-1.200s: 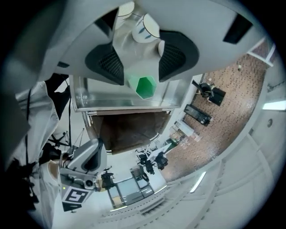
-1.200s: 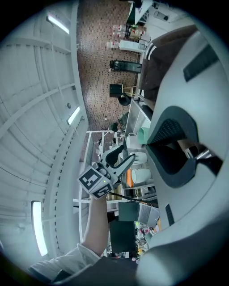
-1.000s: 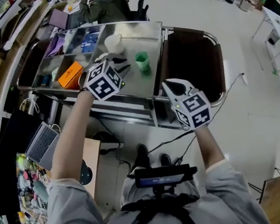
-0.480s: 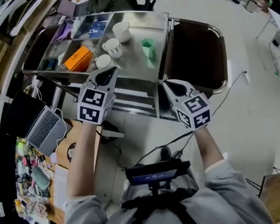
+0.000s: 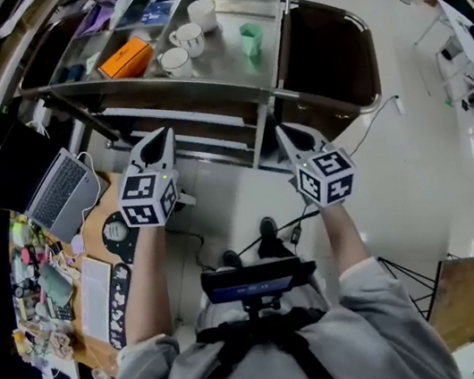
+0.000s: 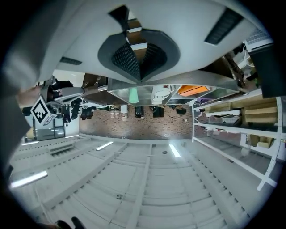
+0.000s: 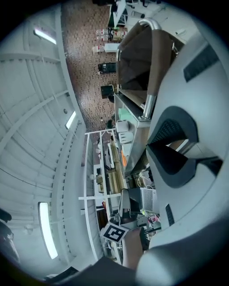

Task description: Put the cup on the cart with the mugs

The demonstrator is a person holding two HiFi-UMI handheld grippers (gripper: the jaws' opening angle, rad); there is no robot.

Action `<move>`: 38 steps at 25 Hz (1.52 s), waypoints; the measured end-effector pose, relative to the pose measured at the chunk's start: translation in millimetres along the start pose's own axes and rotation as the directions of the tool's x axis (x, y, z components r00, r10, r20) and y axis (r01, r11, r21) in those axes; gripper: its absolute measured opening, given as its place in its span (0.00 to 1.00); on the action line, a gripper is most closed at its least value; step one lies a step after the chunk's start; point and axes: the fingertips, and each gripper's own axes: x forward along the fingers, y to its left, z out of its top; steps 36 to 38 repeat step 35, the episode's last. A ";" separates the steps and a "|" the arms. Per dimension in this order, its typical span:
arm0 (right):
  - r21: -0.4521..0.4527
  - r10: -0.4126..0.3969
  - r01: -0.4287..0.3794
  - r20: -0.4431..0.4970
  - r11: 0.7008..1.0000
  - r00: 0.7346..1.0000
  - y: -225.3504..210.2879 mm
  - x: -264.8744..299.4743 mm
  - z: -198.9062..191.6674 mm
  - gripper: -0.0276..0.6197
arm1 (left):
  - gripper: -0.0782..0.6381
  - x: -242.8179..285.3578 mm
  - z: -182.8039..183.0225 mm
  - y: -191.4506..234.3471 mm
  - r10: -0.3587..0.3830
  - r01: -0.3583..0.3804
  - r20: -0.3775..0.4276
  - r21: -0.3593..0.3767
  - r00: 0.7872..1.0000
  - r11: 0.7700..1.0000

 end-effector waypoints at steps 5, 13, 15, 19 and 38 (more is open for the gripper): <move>0.006 -0.035 0.035 -0.013 0.999 0.999 18.9 -14.3 -20.3 0.03 | 0.12 -37.5 -31.7 10.0 0.014 -0.014 -0.022 -0.014 1.000 1.000; -0.011 -0.078 0.078 -0.028 0.997 0.997 42.1 -32.7 -37.1 0.03 | 0.12 -81.9 -57.0 21.4 0.018 -0.018 -0.012 -0.069 1.000 0.997; -0.017 -0.085 0.085 -0.032 0.996 0.996 46.3 -36.1 -39.4 0.03 | 0.12 -89.1 -61.1 22.1 0.016 -0.017 -0.010 -0.072 1.000 0.997; -0.024 -0.091 0.091 -0.034 0.996 0.995 54.1 -38.5 -41.1 0.03 | 0.12 -99.5 -69.1 26.5 0.014 -0.015 -0.012 -0.085 1.000 0.996; -0.058 -0.089 0.086 -0.047 0.995 0.995 77.2 -34.9 -45.9 0.03 | 0.12 -123.4 -87.9 32.1 -0.009 0.007 -0.017 -0.109 1.000 0.994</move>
